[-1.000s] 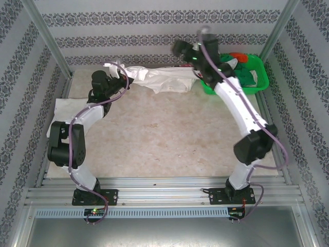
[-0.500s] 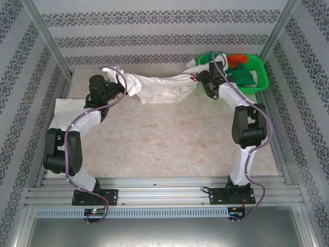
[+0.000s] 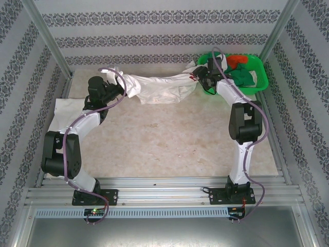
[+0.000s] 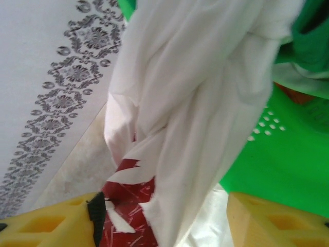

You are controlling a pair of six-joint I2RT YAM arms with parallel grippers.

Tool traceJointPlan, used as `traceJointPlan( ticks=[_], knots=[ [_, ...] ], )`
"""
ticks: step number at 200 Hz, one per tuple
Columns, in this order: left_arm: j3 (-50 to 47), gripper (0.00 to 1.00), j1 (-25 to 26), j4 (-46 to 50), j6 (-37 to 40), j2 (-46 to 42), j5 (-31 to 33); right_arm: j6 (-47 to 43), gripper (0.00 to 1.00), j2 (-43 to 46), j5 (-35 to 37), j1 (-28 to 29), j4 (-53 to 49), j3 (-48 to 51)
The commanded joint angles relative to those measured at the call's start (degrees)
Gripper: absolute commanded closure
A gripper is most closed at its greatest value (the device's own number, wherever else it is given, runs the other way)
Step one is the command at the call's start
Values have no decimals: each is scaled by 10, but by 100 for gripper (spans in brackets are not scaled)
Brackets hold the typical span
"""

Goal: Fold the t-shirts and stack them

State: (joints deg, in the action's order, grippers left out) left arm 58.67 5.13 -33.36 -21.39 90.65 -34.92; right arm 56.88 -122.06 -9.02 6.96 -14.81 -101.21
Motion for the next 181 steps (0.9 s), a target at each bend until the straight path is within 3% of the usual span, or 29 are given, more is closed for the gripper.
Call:
traceJointPlan(
  ticks=[1,50,115,181],
  knots=[
    [-4,100,-9,-9,7,-22,1,-2,48,-31,-30,-5,-4,-41],
    [-5,100,-9,-4,13,-30,9,-26,100,-37,-28,-9,-37,-107],
    [26,99,-29,28,41,-64,53,-110,100,98,13,18,9,-116],
    [123,99,-133,40,30,-105,52,-177,100,255,40,82,84,-70]
  ],
)
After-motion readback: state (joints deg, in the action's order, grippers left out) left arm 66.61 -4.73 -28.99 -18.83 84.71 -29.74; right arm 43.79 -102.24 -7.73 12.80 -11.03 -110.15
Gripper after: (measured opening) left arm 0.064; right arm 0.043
